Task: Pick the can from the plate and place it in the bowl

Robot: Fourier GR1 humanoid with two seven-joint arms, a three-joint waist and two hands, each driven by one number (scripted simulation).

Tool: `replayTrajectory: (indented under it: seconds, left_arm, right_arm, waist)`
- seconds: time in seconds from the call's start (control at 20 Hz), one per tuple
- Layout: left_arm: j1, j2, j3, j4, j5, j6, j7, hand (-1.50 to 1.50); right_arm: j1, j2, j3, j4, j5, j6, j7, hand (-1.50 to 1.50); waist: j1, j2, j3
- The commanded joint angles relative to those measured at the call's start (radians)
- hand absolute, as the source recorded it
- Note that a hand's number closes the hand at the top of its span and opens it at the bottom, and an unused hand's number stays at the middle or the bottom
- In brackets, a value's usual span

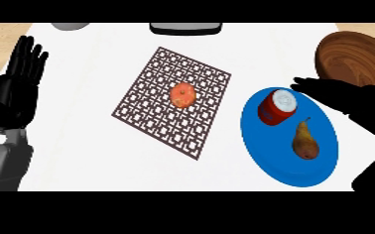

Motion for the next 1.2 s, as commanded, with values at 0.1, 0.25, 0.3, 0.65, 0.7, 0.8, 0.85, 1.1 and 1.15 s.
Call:
replayTrajectory:
  seconds: [0.1,0.25,0.3,0.65,0.7,0.8,0.85,1.1,1.15]
  left_arm:
    - [0.006,-0.063,-0.025,-0.011,-0.063,0.027,-0.014,0.0]
    - [0.011,-0.018,0.031,-0.054,-0.011,-0.03,0.049,0.0]
    - [0.029,-0.035,0.017,-0.099,-0.036,0.019,0.081,0.0]
    - [-0.002,-0.042,0.055,-0.023,-0.051,-0.047,0.038,0.0]
    - [-0.003,-0.057,0.04,-0.042,-0.082,-0.027,0.043,0.0]
    - [-0.009,-0.033,0.087,-0.014,-0.058,-0.064,0.035,0.0]
    - [-0.035,-0.063,0.043,-0.056,-0.084,-0.018,0.089,0.0]
    - [0.017,-0.041,0.096,-0.088,-0.072,-0.062,0.081,0.0]
    - [0.067,-0.091,0.062,-0.081,-0.098,-0.056,0.02,0.0]
  right_arm:
    - [-0.061,0.127,0.061,0.134,0.143,0.028,-0.027,-1.5]
    - [-0.054,0.172,0.042,0.226,0.208,0.007,-0.112,-1.5]
    - [0.102,0.118,0.016,0.153,0.26,-0.042,-0.196,-1.5]
    - [-0.048,0.261,0.071,0.368,0.428,-0.065,-0.249,-1.5]
    - [0.008,0.232,0.023,0.339,0.423,-0.061,-0.299,-1.5]
    - [-0.007,0.278,0.041,0.381,0.462,-0.087,-0.315,-1.5]
    - [-0.061,0.267,0.003,0.399,0.417,-0.052,-0.346,-1.5]
    - [-0.043,0.26,-0.022,0.461,0.487,-0.069,-0.475,-1.5]
    - [-0.022,0.313,0.041,0.454,0.535,-0.098,-0.444,-1.5]
  waist:
    - [0.003,0.001,0.0]
    - [0.004,0.001,0.0]
    - [-0.005,-0.002,0.001]
    - [0.002,0.001,0.0]
    - [-0.003,0.0,0.0]
    - [-0.002,0.0,0.0]
    - [-0.001,0.0,0.0]
    - [0.001,-0.001,0.0]
    - [0.001,-0.001,0.0]
